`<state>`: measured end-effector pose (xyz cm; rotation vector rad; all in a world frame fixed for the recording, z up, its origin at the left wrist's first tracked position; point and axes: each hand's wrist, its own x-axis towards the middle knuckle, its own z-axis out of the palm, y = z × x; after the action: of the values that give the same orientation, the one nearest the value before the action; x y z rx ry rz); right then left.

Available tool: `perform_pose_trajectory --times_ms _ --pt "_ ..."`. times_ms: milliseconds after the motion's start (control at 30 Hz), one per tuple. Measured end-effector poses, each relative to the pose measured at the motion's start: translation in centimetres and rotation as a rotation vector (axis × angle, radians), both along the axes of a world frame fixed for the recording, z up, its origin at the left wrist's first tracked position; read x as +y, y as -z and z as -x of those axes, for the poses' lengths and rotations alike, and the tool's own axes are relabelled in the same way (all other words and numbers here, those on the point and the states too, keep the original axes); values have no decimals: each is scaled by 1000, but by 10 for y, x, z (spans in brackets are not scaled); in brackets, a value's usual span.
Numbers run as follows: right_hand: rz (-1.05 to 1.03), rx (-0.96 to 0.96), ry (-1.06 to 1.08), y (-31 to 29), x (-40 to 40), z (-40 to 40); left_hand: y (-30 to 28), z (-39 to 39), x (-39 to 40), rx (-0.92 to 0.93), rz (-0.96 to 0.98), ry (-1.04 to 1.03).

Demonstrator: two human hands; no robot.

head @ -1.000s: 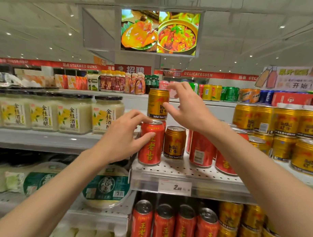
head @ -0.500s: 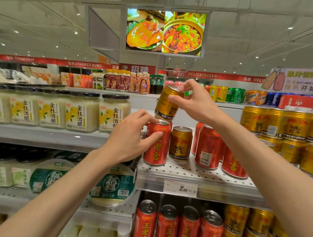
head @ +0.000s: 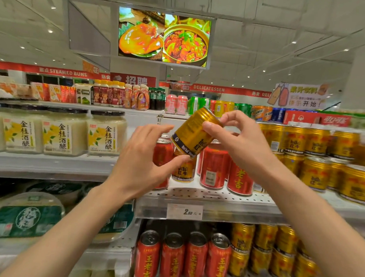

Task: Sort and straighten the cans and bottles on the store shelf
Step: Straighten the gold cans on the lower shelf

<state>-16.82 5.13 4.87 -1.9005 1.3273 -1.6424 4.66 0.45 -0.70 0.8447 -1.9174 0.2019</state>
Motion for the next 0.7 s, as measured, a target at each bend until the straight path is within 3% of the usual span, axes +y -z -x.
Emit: perform_pose_trajectory --times_ms 267,700 --pt "-126 -140 43 53 52 25 40 30 28 -3 -115 244" --pt "-179 -95 71 87 77 131 72 132 46 28 -243 373"
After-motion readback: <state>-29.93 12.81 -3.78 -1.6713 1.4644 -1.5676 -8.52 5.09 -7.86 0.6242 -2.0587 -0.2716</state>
